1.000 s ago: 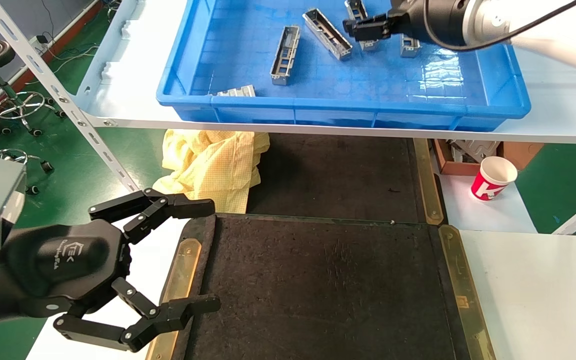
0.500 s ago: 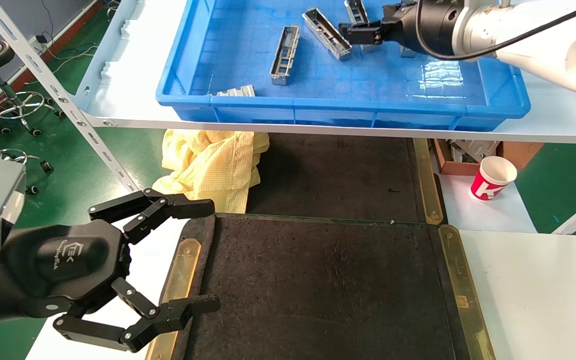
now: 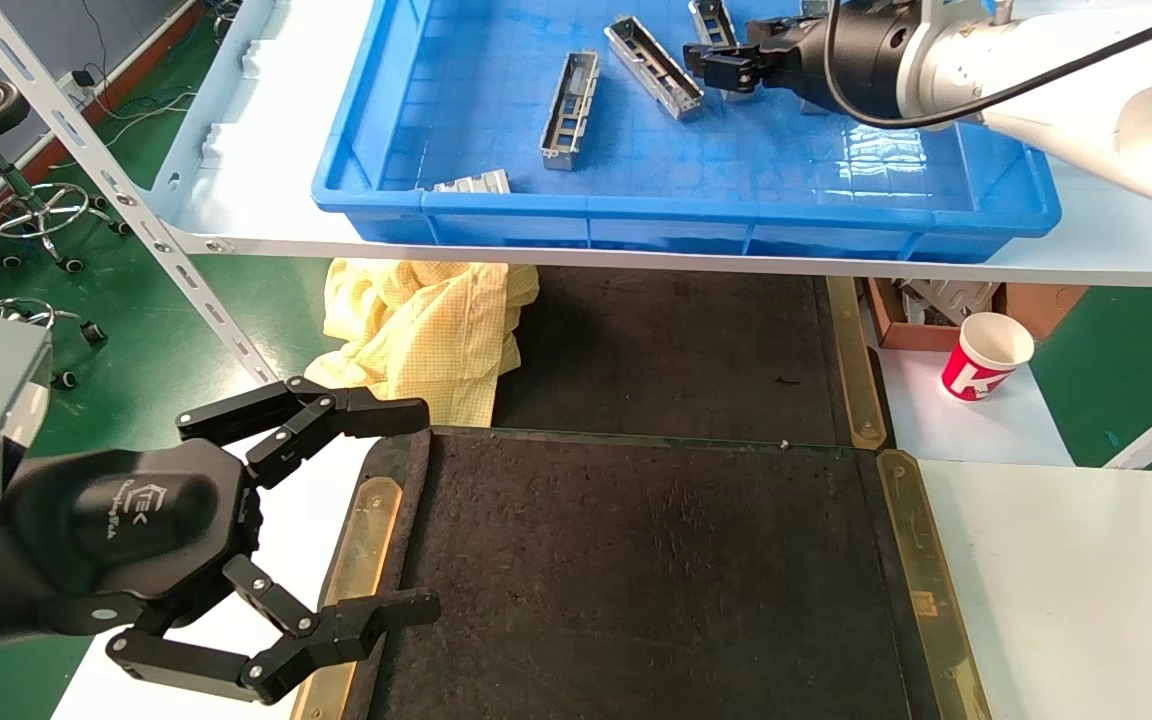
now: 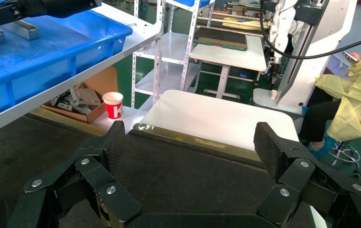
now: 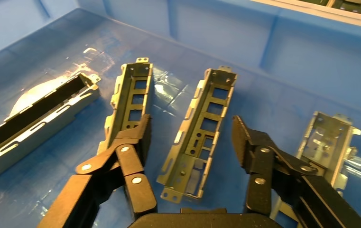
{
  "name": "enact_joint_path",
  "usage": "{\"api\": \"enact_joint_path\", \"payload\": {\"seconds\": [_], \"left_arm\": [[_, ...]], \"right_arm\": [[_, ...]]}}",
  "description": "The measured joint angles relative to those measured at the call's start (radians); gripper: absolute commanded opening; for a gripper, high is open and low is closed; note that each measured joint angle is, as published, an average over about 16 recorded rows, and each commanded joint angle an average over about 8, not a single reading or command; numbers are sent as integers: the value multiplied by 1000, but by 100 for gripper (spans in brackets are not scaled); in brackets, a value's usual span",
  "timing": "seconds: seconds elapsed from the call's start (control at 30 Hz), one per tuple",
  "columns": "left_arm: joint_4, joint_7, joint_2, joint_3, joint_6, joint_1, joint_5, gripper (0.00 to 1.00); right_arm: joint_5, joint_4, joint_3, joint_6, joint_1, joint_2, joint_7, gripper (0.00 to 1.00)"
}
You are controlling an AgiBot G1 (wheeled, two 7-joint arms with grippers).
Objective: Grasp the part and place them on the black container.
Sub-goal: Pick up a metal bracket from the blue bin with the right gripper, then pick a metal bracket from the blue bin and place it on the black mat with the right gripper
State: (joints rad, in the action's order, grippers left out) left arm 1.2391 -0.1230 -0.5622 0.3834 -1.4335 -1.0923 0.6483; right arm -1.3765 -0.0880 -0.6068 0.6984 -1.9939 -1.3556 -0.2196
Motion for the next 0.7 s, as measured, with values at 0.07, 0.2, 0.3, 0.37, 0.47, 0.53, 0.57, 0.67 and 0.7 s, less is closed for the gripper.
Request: {"api": "enact_joint_path", "payload": {"seconds": [0.07, 0.2, 0.3, 0.37, 0.47, 0.53, 0.57, 0.67, 0.7], "left_arm": [[0, 0, 0, 0, 0, 0, 0, 100], [0, 0, 0, 0, 0, 0, 0, 100], [0, 0, 0, 0, 0, 0, 0, 100], [0, 0, 0, 0, 0, 0, 0, 100], [0, 0, 0, 0, 0, 0, 0, 100], [0, 0, 0, 0, 0, 0, 0, 100], [0, 0, 0, 0, 0, 0, 0, 100], [0, 0, 0, 0, 0, 0, 0, 100], [0, 0, 0, 0, 0, 0, 0, 100]], "right_arm": [[-1, -4, -5, -2, 2, 0, -3, 0], [-4, -9, -15, -7, 6, 0, -9, 0], [-6, -12, -23, -13, 7, 0, -13, 0], [-6, -14, -27, -16, 7, 1, -15, 0], [-6, -16, -33, -19, 4, 1, -17, 0], [-6, -17, -36, -21, 0, 2, -17, 0], [-5, -18, -38, -22, -3, 3, -16, 0], [-2, -18, -40, -22, -16, 5, -13, 0], [-1, -19, -41, -21, -21, 6, -11, 0]]}}
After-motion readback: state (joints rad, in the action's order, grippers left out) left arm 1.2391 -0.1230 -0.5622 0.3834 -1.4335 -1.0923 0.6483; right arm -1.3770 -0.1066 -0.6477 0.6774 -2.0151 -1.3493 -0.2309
